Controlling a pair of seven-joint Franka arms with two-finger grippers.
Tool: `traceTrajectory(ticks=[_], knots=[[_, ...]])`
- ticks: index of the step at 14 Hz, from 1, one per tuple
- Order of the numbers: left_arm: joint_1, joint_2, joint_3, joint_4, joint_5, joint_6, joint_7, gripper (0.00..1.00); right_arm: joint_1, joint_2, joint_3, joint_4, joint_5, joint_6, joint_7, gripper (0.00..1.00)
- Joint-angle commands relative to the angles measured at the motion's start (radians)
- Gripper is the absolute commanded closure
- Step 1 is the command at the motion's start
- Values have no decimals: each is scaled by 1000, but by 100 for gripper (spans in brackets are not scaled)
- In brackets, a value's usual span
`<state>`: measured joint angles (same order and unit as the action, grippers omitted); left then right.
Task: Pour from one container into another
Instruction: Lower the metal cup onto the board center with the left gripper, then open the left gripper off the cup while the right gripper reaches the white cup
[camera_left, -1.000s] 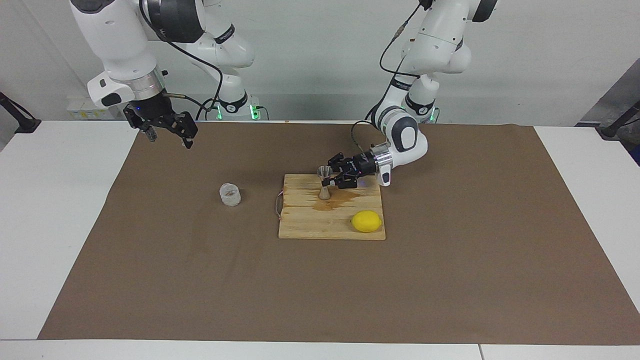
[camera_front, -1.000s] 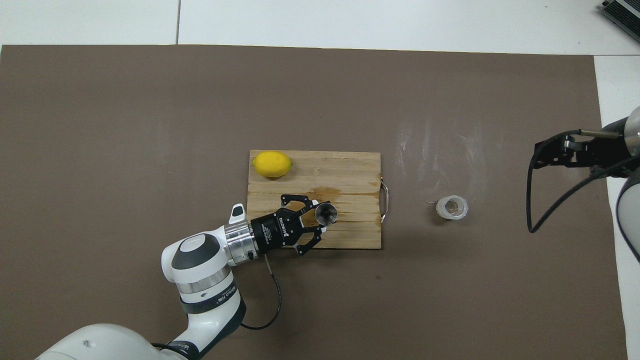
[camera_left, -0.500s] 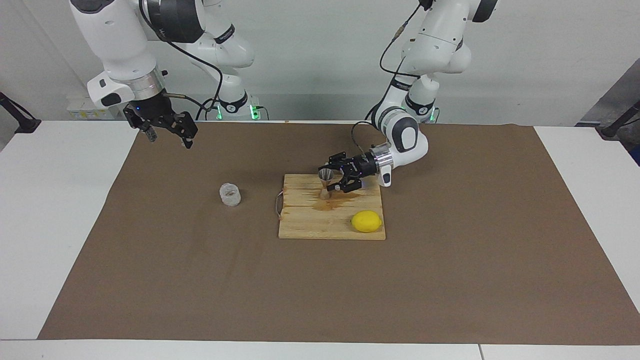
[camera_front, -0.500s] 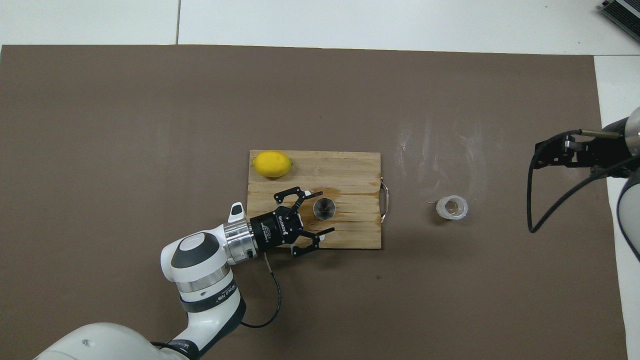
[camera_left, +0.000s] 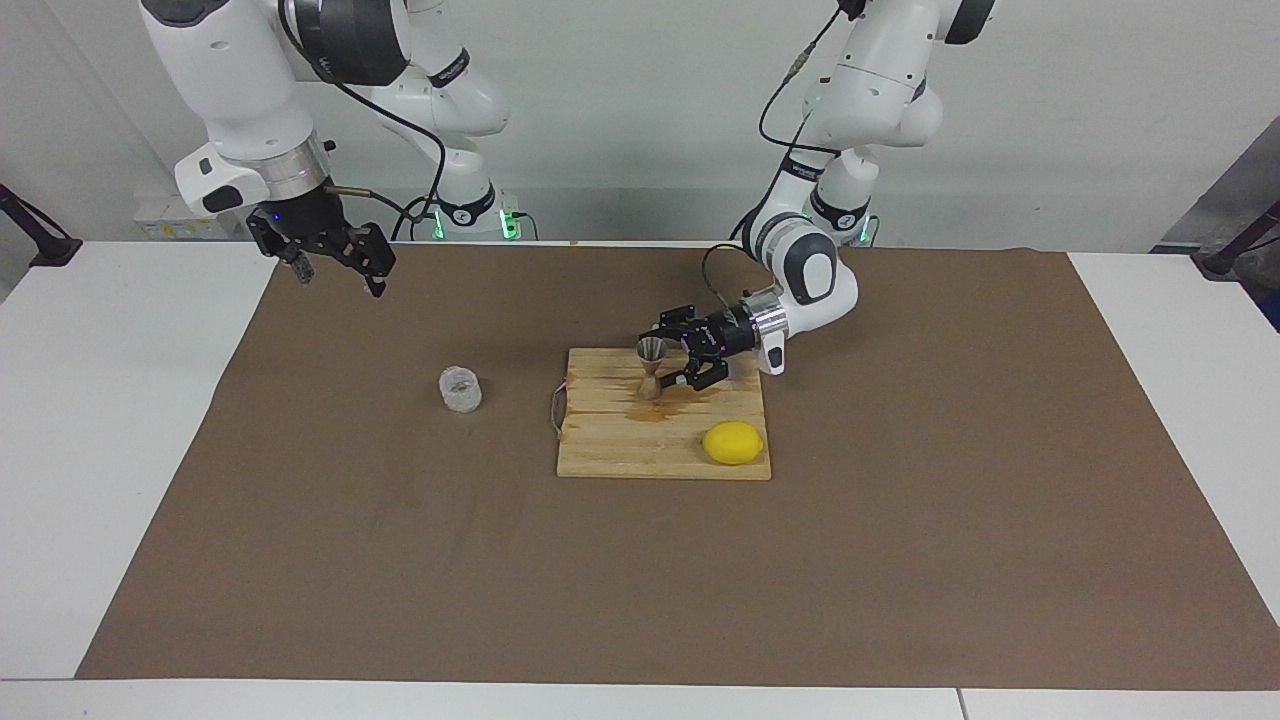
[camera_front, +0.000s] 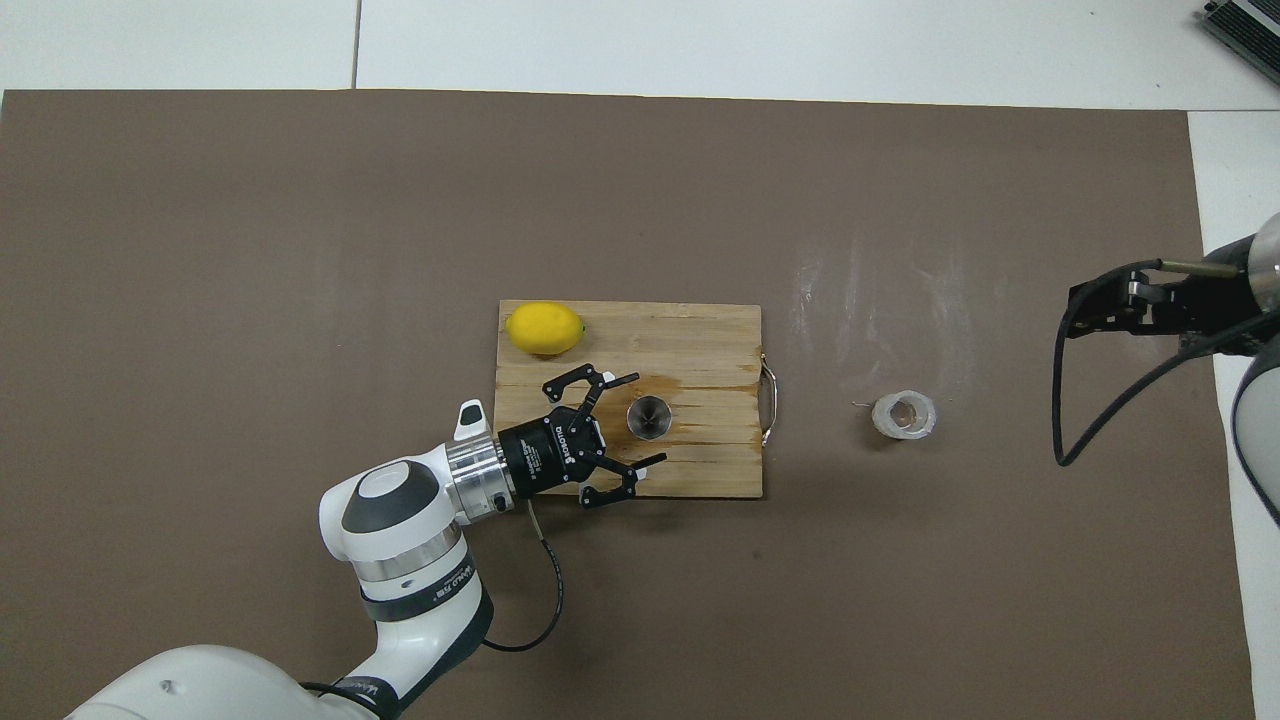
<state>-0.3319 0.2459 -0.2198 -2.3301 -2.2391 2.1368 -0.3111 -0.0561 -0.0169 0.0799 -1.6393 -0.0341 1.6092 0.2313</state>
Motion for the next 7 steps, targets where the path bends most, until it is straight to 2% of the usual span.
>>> traceTrajectory(ticks=[1,3,7], knots=[[-10,-30,7,-15,-13,32,-11,0,-13,-20,3,-23,20,-11,-56,0],[-10,-37,7,-18,-5,55,-25,0,-7,-32,3,-57,20,6,-174,0],[-1,-45,10,-18,77,55,-74,0,-2,-103,5,-218,60,119,-436,0]])
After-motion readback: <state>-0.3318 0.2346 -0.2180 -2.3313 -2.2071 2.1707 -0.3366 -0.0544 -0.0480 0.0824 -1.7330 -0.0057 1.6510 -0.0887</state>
